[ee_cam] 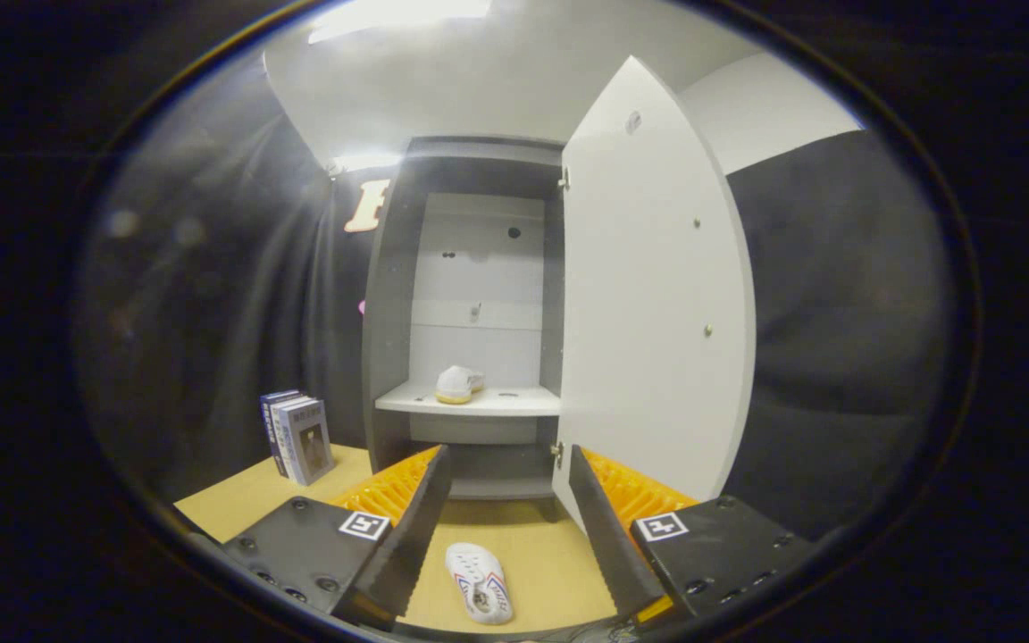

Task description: Open the shoe cabinet door, grab the shoes and put them into the shoe cabinet, then close the shoe cabinet door.

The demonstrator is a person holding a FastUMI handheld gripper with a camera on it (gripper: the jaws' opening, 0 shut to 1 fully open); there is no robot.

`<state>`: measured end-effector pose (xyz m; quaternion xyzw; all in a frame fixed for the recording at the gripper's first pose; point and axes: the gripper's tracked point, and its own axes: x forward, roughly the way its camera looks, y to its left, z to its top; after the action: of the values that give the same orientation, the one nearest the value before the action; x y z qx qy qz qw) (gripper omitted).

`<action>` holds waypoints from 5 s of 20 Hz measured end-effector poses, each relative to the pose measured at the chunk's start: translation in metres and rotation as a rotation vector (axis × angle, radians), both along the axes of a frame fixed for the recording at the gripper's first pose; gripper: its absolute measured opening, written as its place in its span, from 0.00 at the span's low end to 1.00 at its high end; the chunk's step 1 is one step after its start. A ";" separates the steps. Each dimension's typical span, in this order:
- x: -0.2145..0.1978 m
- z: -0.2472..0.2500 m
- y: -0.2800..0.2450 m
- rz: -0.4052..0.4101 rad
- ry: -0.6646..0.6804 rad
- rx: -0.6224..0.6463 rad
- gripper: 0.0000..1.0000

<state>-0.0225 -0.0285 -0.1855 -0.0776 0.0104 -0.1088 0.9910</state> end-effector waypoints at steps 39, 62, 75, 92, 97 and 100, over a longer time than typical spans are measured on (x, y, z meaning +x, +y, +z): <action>0.083 -0.357 -0.004 0.013 0.721 0.339 0.60; 0.108 -0.310 0.005 0.073 0.543 0.186 0.03; 0.136 -0.102 0.022 0.104 0.407 0.106 0.02; 0.276 -0.003 -0.003 -0.006 0.318 0.022 0.02; 0.338 0.001 -0.027 0.008 0.327 0.007 0.02; 0.378 -0.003 -0.041 0.018 0.333 -0.009 0.02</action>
<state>0.3554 -0.0695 -0.1881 -0.0992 0.1733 -0.0857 0.9761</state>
